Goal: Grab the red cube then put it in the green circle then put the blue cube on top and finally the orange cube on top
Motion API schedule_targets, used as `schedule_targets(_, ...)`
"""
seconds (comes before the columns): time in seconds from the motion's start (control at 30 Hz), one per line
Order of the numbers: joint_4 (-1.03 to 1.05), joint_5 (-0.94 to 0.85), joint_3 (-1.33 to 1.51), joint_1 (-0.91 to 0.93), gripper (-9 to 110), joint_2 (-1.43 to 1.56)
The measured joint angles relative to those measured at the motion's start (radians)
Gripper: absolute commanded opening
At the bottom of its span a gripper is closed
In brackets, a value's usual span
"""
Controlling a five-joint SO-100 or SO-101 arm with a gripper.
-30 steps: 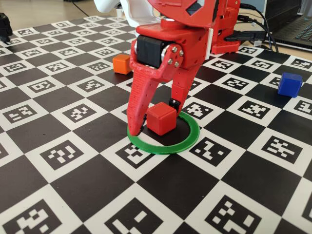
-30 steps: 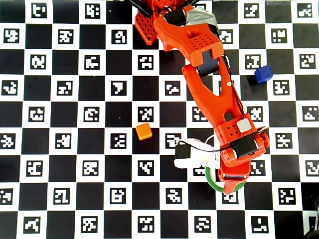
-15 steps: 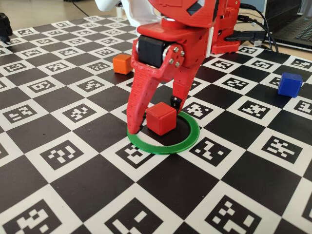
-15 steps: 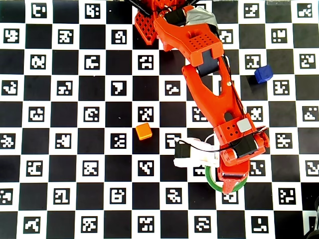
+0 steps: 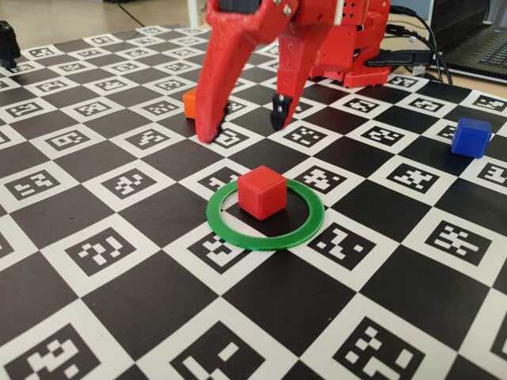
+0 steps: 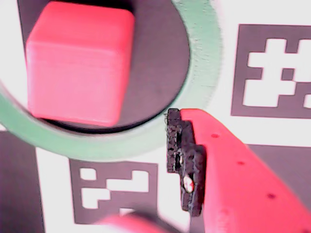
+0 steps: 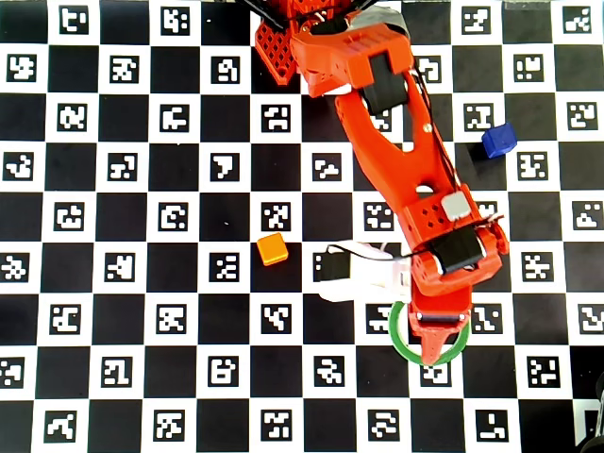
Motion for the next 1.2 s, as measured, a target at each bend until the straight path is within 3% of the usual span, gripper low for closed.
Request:
schedule_targets(0.57,0.094,-0.025,0.595,-0.017,40,0.635)
schedule_targets(0.93,0.206,0.095,0.721,-0.212,39,0.759)
schedule_targets(1.2,0.166,0.215,0.830,-0.419,40,0.821)
